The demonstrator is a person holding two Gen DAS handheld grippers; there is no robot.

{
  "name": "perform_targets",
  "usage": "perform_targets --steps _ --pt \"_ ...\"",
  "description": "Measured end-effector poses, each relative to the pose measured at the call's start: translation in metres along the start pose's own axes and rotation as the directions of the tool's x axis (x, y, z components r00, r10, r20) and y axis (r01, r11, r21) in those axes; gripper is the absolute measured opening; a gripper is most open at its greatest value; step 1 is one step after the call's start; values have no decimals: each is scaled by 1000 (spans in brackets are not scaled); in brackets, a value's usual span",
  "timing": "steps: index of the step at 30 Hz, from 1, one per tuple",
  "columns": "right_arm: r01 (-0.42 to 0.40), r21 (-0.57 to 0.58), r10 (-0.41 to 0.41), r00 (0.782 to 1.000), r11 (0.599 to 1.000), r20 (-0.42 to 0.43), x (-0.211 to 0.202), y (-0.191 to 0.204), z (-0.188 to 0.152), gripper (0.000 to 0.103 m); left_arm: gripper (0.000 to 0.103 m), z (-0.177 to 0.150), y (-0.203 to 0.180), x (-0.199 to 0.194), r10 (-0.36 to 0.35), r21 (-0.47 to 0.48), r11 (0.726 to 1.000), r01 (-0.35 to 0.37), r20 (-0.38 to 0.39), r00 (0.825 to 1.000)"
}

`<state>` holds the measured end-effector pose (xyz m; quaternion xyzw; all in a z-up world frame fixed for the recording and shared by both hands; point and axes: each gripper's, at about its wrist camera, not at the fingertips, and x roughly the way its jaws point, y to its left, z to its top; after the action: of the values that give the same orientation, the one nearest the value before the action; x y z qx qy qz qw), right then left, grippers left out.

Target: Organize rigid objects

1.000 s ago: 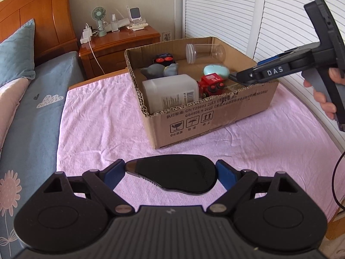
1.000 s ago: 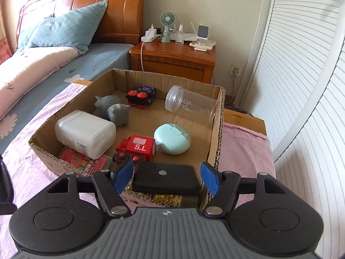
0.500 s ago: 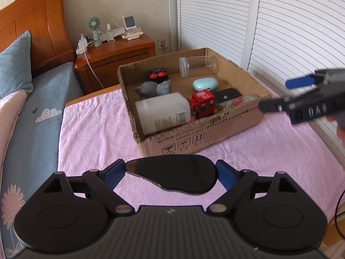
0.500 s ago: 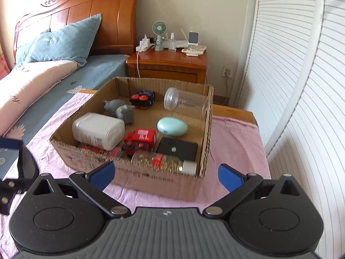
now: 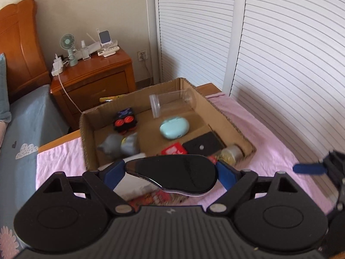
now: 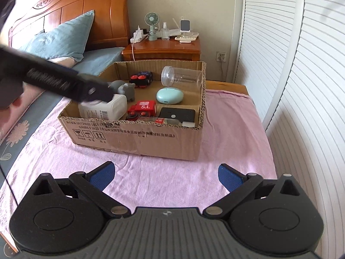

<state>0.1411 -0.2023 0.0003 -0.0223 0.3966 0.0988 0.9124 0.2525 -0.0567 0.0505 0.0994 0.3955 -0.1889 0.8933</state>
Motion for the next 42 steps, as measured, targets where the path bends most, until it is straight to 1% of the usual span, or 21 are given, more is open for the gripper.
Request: perform_targets --steps 3,6,10,12,14,17,21,26,32,34,35,39,41,42 --pt "-10 38 11 1000 999 -4 2 -11 -3 103 89 16 -5 26 -3 3 1000 3 -23 1000" --pt "-21 76 22 1000 997 -10 6 -21 -5 103 89 28 -8 56 5 5 1000 -5 -64 998" --pt "-26 98 27 1000 995 -10 8 -29 -7 103 89 35 -9 87 31 10 1000 -30 -104 994" --pt "-26 103 27 1000 994 -11 10 -32 -7 103 89 36 -9 97 26 8 1000 -26 -116 993" --pt "-23 112 24 1000 993 -14 11 -35 -7 103 90 37 -10 102 28 -2 1000 -29 -115 993" --pt "-28 123 30 999 992 -19 14 -39 -7 103 95 38 -10 103 38 -5 999 -39 -85 996" --pt "-30 125 33 999 992 -19 14 -39 -7 103 96 39 -10 95 42 -2 999 -42 -62 997" --pt "-31 129 33 999 991 -10 8 -37 -6 103 96 37 -7 75 43 -19 999 -43 -27 999" --pt "-24 123 24 1000 992 3 -2 -30 -5 103 96 23 -4 30 49 -52 998 -47 39 998" --pt "-20 123 20 1000 992 3 -6 -28 -4 103 101 16 -5 11 48 -58 997 -44 61 997" --pt "-18 122 18 1000 992 3 -7 -26 -4 103 101 12 -6 3 48 -55 998 -44 75 996" --pt "2 123 -1 1000 992 -7 -12 -20 -3 103 102 -11 -12 -31 84 -31 996 -80 124 989" --pt "19 123 -18 1000 992 -10 -14 -17 -3 103 102 -24 -13 -43 122 -43 992 -118 117 986" --pt "27 125 -26 1000 992 -13 -15 -16 -4 103 102 -30 -15 -48 155 -58 987 -149 104 982"
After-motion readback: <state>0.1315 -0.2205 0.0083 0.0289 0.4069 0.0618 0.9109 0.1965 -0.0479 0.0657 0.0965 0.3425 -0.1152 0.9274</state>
